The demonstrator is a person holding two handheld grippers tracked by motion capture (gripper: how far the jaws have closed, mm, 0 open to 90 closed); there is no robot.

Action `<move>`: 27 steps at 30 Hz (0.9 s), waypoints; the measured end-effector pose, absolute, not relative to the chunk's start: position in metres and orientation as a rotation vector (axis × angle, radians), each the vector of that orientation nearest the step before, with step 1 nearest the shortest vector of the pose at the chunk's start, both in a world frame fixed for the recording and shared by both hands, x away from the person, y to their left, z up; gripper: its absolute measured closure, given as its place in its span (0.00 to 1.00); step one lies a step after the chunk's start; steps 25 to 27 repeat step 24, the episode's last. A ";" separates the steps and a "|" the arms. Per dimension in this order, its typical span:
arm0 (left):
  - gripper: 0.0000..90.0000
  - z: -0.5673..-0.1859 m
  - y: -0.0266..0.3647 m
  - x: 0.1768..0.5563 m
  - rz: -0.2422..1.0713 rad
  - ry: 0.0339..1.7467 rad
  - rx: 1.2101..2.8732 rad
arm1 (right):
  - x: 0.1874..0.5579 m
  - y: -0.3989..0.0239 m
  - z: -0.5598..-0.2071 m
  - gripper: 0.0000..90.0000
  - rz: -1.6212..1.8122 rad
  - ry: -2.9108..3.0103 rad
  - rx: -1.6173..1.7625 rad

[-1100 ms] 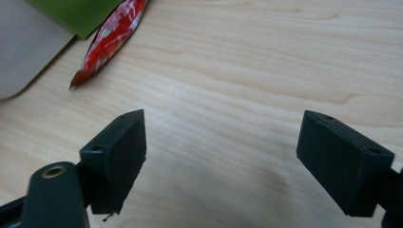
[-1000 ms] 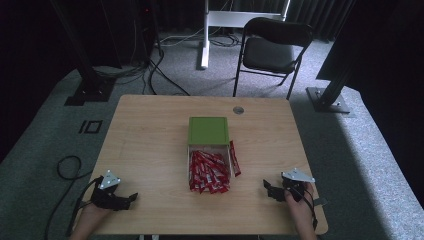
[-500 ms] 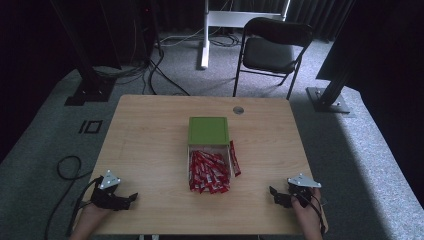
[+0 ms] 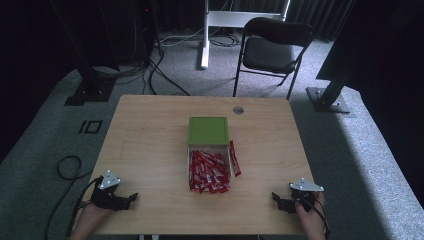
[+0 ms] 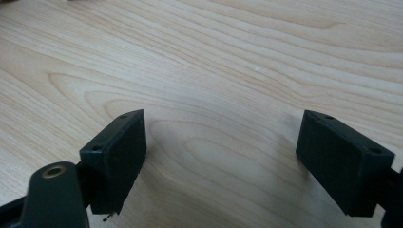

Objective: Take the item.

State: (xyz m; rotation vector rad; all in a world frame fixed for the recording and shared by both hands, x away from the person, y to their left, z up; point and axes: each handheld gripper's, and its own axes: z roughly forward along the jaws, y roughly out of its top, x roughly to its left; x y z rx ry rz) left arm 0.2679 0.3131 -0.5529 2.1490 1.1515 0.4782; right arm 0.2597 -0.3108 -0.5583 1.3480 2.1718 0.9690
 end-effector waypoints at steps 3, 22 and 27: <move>0.02 -0.553 0.313 0.268 0.478 1.152 2.149 | 0.257 -0.310 -0.559 0.15 0.952 2.164 1.355; 0.02 -0.553 0.313 0.268 0.478 1.151 2.149 | 0.255 -0.307 -0.559 0.13 0.926 2.124 1.408; 0.02 -0.553 0.313 0.268 0.478 1.152 2.149 | 0.255 -0.307 -0.559 0.13 0.926 2.124 1.407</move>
